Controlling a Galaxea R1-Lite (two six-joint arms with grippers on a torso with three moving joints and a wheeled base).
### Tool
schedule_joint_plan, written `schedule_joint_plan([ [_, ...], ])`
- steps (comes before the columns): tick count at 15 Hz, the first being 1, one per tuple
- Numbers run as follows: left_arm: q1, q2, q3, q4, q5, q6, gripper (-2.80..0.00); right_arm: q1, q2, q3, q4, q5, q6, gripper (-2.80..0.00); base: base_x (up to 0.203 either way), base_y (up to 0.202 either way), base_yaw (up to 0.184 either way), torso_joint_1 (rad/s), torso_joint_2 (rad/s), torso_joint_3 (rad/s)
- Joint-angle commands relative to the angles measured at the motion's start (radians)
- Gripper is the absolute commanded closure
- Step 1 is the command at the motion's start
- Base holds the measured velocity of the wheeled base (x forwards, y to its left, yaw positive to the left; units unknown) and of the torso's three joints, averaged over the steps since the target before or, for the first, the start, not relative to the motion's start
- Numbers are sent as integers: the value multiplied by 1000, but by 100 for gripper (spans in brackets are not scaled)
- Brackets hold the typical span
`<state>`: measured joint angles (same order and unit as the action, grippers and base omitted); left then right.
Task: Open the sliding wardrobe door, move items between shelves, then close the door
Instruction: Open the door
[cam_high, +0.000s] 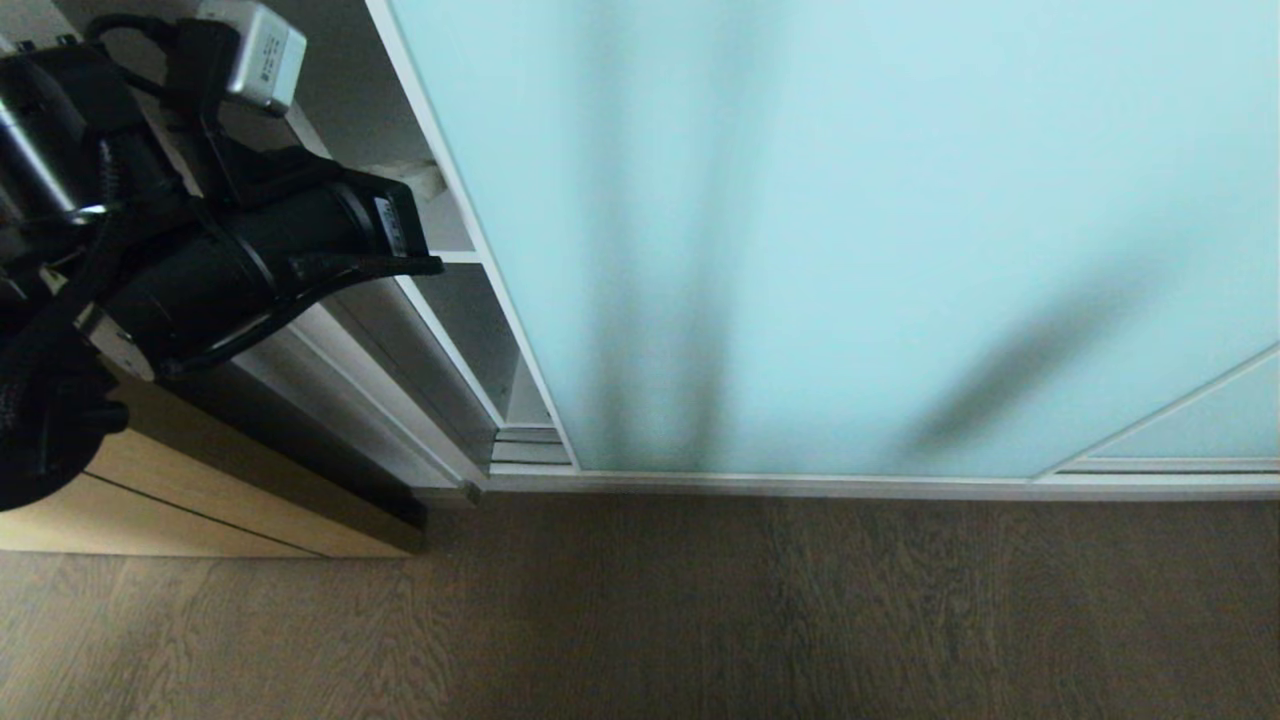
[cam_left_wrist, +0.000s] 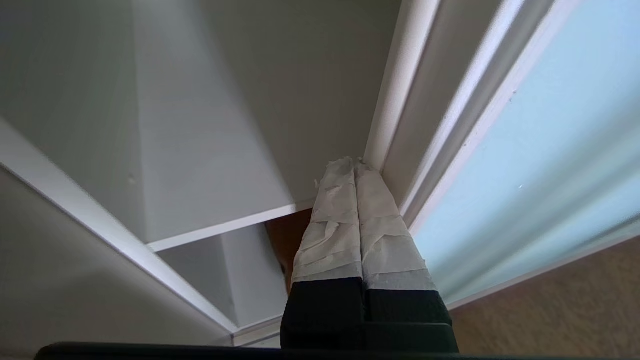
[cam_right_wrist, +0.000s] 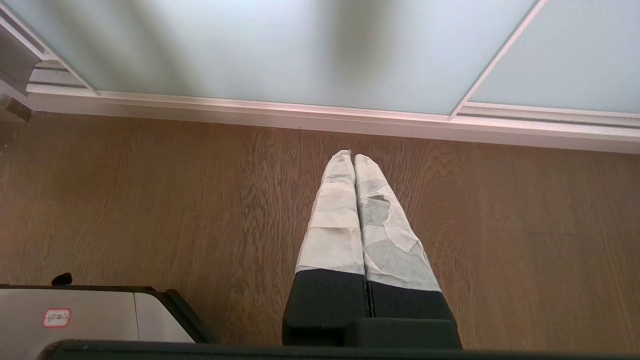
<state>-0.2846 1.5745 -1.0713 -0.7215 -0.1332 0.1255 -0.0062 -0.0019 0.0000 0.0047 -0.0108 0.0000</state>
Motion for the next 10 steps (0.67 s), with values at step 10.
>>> schedule_joint_plan([
  [10, -137, 170, -113, 1, -6, -1, 0, 0, 2, 0, 0, 0, 0, 0, 0, 0, 0, 0, 0, 0],
])
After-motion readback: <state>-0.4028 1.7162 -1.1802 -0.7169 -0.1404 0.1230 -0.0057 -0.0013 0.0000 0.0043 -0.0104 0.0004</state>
